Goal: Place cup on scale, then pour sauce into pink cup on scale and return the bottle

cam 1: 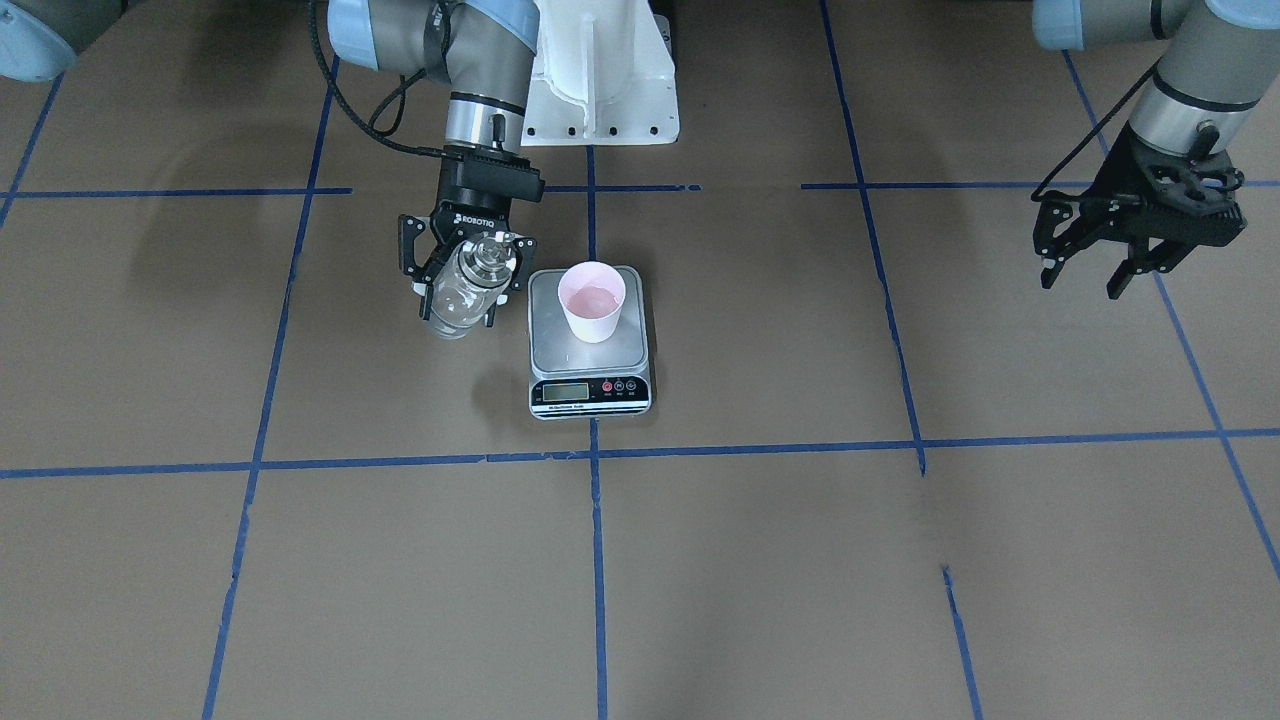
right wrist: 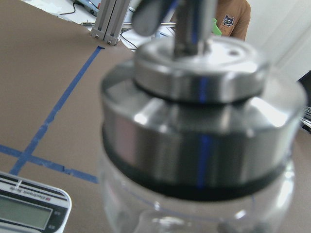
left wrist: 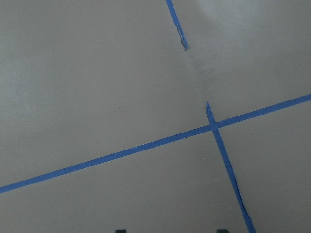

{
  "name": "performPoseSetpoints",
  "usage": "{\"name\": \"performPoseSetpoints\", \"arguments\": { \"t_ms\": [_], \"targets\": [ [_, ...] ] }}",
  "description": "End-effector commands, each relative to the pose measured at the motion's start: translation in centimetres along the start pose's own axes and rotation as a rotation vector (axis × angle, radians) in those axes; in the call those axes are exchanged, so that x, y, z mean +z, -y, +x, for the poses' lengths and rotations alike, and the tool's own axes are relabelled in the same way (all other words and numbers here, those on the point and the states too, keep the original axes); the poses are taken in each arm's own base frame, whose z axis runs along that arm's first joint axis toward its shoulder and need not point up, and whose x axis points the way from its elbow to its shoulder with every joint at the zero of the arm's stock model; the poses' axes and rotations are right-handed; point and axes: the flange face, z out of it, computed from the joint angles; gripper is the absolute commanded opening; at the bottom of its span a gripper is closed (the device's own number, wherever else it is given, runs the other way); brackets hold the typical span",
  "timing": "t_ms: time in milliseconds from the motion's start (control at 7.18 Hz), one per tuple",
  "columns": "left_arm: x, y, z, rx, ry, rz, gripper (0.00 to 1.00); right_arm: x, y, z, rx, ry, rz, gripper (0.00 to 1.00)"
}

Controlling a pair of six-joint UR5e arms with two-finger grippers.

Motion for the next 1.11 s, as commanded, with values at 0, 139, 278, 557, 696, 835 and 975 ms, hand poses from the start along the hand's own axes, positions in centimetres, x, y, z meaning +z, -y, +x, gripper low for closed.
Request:
{"name": "performPoseSetpoints", "arguments": {
  "t_ms": [0, 139, 278, 557, 696, 835, 975],
  "targets": [
    [-0.3, -0.2, -1.1, 0.016, 0.012, 0.004, 0.69, -0.2, 0.6, -0.8, -0.060, 0.017, 0.018, 0.00],
    [-0.3, -0.2, -1.2, 0.014, 0.013, 0.001, 0.69, 0.3, 0.2, -0.7, -0.125, -0.008, 0.023, 0.00],
    [-0.3, -0.2, -1.2, 0.014, 0.013, 0.001, 0.69, 0.4, 0.5, -0.4, -0.334, -0.070, 0.062, 0.00],
    [-0.3, -0.2, -1.2, 0.014, 0.013, 0.001, 0.70, 0.5, 0.7, -0.1, -0.459, -0.098, 0.073, 0.00],
    [-0.2, -0.2, -1.1, 0.015, 0.012, 0.001, 0.70, 0.7, -0.1, -0.3, -0.500, -0.111, 0.045, 0.00],
    [-0.2, -0.2, -1.1, 0.015, 0.012, 0.001, 0.70, 0.7, -0.5, -0.3, -0.520, -0.116, 0.040, 0.00],
    [-0.2, -0.2, -1.1, 0.014, 0.012, 0.001, 0.70, 0.8, -0.9, -0.3, -0.603, -0.126, 0.038, 0.00]
  ]
}}
